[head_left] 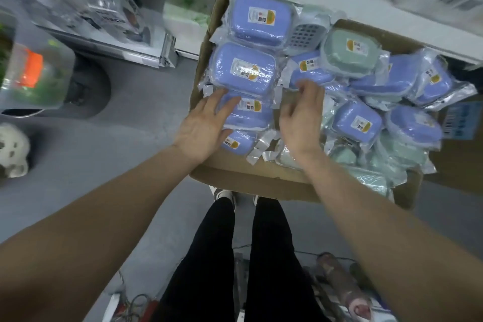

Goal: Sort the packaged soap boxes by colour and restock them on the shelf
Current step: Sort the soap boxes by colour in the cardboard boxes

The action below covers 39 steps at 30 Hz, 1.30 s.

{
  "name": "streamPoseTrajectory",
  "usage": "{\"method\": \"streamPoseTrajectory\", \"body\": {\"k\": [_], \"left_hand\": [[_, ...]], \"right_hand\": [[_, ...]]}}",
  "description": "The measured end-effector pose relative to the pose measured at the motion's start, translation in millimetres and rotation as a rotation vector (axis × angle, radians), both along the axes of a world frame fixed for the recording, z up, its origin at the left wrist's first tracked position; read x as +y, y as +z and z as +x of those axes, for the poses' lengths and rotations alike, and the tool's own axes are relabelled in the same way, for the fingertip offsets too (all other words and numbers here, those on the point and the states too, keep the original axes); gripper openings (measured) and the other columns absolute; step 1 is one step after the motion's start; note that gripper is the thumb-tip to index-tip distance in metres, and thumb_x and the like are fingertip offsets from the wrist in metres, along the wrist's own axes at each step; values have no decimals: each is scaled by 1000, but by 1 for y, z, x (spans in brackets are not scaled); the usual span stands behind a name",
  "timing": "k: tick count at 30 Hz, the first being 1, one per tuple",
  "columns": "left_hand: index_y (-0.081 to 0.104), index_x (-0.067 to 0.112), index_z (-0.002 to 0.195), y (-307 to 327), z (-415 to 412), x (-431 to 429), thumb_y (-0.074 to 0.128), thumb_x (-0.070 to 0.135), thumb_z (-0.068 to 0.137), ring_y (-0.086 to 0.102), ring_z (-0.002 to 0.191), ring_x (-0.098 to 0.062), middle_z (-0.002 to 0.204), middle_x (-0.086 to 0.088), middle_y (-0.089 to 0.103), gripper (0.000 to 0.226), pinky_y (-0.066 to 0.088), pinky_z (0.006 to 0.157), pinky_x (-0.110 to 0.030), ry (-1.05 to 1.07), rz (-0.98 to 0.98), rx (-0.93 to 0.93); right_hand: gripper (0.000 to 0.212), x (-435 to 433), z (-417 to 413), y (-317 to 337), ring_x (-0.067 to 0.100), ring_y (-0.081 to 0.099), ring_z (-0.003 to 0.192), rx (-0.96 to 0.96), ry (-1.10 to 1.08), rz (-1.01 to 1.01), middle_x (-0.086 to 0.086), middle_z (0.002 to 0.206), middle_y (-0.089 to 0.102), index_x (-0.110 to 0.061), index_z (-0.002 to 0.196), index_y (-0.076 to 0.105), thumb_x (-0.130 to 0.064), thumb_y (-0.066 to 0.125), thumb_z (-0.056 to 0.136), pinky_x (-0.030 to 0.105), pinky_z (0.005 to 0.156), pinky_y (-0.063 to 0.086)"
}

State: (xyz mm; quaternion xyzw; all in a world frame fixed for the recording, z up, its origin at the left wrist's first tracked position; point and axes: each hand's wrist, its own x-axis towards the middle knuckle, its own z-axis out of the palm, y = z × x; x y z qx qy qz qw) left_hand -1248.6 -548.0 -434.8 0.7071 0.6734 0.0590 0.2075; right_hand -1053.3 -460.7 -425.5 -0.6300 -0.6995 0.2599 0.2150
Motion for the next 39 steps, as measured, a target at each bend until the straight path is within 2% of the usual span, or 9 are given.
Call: {"method": "streamPoseTrajectory", "body": {"k": [4,7,16,21,26,30,33,37,39], "left_hand": [[48,21,140,-8,2,-7,74,21,82,48,123,-43,149,-20,35,64,50,92,-50,24,-43,-47],[51,22,135,-15,0,-7,75,17,79,51,118,-45,146,-21,38,60,52,90,-52,14,-19,-63],[56,11,119,-36,-11,16,63,14,87,55,108,-44,142,-20,44,32,46,90,-47,-51,33,-56],[56,7,119,-30,-13,8,64,6,85,52,112,-47,143,-22,42,35,48,91,-51,-33,-6,-40],[58,11,123,-33,-12,-6,76,3,72,50,112,-46,134,-25,48,55,49,90,-50,-58,18,26],[59,10,125,-36,-11,-8,76,10,74,44,124,-45,137,-23,47,54,44,99,-50,-60,16,32],[56,11,130,-39,-9,-5,78,10,74,44,126,-43,139,-21,46,60,44,100,-50,-52,-27,34],[50,12,138,-39,-6,-4,73,10,78,41,129,-41,140,-19,47,64,38,107,-48,-48,-63,32],[51,12,137,-38,-5,-4,75,11,77,43,127,-41,136,-19,49,65,39,106,-48,-40,-64,31]], "right_hand": [[40,-80,17,-20,22,57,106,-19,-176,-452,8,120,54,-8,124,45,-7,61,87,35,89,48],[54,-97,3,-36,16,60,103,117,-221,-775,2,120,60,-12,129,42,-24,72,86,19,82,46],[49,-92,-24,-61,14,61,96,502,-384,-930,-7,103,63,-19,115,47,-26,81,79,35,95,49],[42,-98,6,-50,18,63,99,438,-314,-1112,4,110,63,-19,116,49,-35,74,86,34,88,51],[58,-104,9,-59,25,64,100,100,-236,-877,8,112,64,-9,129,43,-38,70,87,29,77,49],[30,-98,-13,-61,24,62,88,-47,-25,-802,3,93,63,-9,107,51,-29,66,91,25,68,38],[19,-91,-14,-56,31,62,93,-104,-99,-786,11,99,63,-8,108,50,-19,57,94,26,66,36],[55,-82,-5,-49,26,56,112,52,-66,-648,6,133,52,-24,144,35,-17,54,92,34,91,48],[47,-76,-9,-48,22,49,124,110,57,-737,1,135,55,-28,142,38,-22,50,97,35,102,41]]}}
